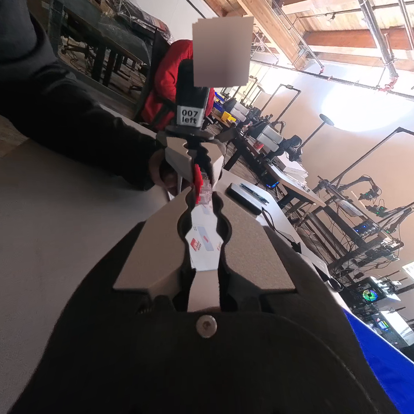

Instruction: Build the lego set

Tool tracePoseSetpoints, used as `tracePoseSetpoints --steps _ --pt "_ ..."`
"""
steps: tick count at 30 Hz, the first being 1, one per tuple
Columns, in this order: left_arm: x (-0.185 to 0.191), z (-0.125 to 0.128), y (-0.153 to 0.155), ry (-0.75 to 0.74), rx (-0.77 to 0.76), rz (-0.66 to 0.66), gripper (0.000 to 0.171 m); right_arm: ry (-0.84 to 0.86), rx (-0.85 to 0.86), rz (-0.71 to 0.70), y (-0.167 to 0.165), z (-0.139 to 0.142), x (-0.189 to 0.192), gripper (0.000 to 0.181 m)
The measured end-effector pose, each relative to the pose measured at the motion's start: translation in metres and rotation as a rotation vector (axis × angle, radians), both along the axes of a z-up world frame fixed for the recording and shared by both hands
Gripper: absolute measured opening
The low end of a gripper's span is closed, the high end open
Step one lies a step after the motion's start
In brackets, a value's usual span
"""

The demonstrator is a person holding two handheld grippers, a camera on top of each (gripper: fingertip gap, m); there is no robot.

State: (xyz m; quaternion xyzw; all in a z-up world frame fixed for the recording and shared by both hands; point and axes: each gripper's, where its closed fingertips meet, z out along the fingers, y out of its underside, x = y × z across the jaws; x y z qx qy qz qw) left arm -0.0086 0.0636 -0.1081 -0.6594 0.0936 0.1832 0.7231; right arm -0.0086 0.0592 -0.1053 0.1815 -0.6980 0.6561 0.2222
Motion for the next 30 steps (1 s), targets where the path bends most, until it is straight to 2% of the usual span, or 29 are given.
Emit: tracePoseSetpoints --steps 6,15,17,30 --pt "0.002 0.011 -0.005 -0.085 0.115 -0.072 0.016 -0.101 -0.025 0.029 0.000 0.003 0.001 0.029" --pt "0.008 0.016 0.000 -0.161 0.202 -0.175 0.016 -0.231 -0.097 0.080 -0.003 0.016 0.009 0.025" --pt "0.011 0.016 0.002 -0.163 0.205 -0.190 0.016 -0.231 -0.104 0.090 -0.003 0.017 0.012 0.016" --pt "0.017 0.016 0.003 -0.164 0.198 -0.223 0.016 -0.202 -0.108 0.121 -0.001 0.017 0.018 0.016"
